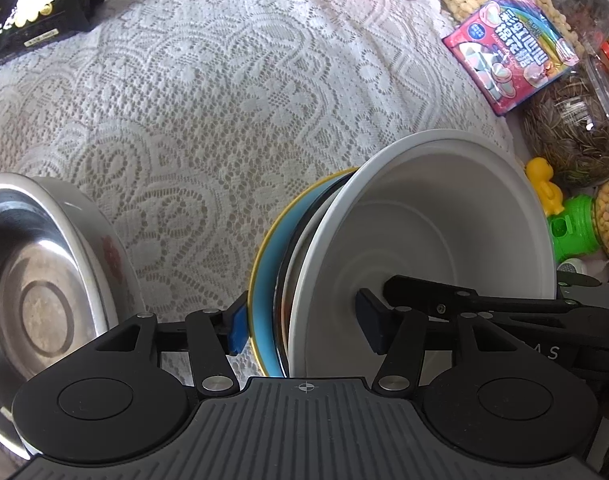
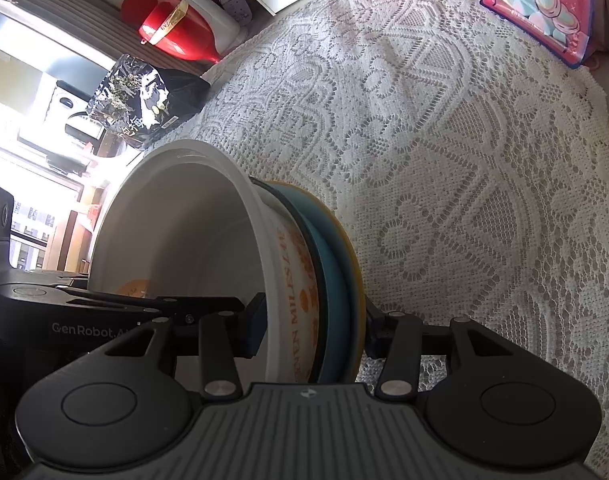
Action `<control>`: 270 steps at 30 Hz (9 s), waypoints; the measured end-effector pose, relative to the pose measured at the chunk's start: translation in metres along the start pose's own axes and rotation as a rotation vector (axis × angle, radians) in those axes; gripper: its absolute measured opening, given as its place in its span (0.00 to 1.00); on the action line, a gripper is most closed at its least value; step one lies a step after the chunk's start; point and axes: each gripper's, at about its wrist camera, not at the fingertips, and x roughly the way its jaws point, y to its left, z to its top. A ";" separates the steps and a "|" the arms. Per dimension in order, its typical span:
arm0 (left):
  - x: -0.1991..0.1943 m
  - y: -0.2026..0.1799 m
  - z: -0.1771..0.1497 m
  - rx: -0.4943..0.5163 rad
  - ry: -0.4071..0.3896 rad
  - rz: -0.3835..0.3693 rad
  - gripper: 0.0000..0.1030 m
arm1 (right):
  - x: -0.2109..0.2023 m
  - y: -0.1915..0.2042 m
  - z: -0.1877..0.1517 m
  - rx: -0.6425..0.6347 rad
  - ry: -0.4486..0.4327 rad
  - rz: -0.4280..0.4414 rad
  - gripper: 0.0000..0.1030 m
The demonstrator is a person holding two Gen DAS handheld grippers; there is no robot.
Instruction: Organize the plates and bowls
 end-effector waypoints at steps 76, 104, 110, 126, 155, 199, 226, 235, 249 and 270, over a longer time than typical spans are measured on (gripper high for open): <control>-0.001 0.012 -0.011 0.033 0.080 -0.090 0.54 | 0.002 0.012 -0.009 0.073 0.057 -0.045 0.50; -0.012 0.010 -0.016 0.009 0.050 -0.064 0.50 | -0.003 0.024 -0.009 0.029 0.026 -0.103 0.51; -0.022 0.010 -0.016 0.013 0.036 -0.056 0.50 | -0.007 0.030 -0.007 0.017 0.018 -0.098 0.51; -0.050 0.019 -0.022 0.016 -0.016 -0.029 0.49 | -0.013 0.060 0.001 -0.051 -0.001 -0.118 0.51; -0.009 0.015 -0.015 -0.080 0.009 -0.014 0.51 | 0.006 0.022 -0.002 0.040 0.003 -0.082 0.51; -0.068 0.014 0.000 -0.059 0.013 0.020 0.49 | -0.024 0.066 0.018 0.016 0.006 -0.082 0.50; -0.150 0.148 -0.025 -0.240 -0.088 0.077 0.49 | 0.046 0.218 0.037 -0.198 0.133 -0.008 0.50; -0.118 0.193 -0.043 -0.284 -0.019 0.070 0.47 | 0.105 0.227 0.027 -0.186 0.271 -0.024 0.50; -0.095 0.205 -0.040 -0.286 -0.025 0.057 0.48 | 0.123 0.222 0.032 -0.163 0.268 -0.068 0.51; -0.101 0.225 -0.037 -0.317 -0.014 0.018 0.21 | 0.108 0.224 0.032 -0.188 0.247 -0.079 0.46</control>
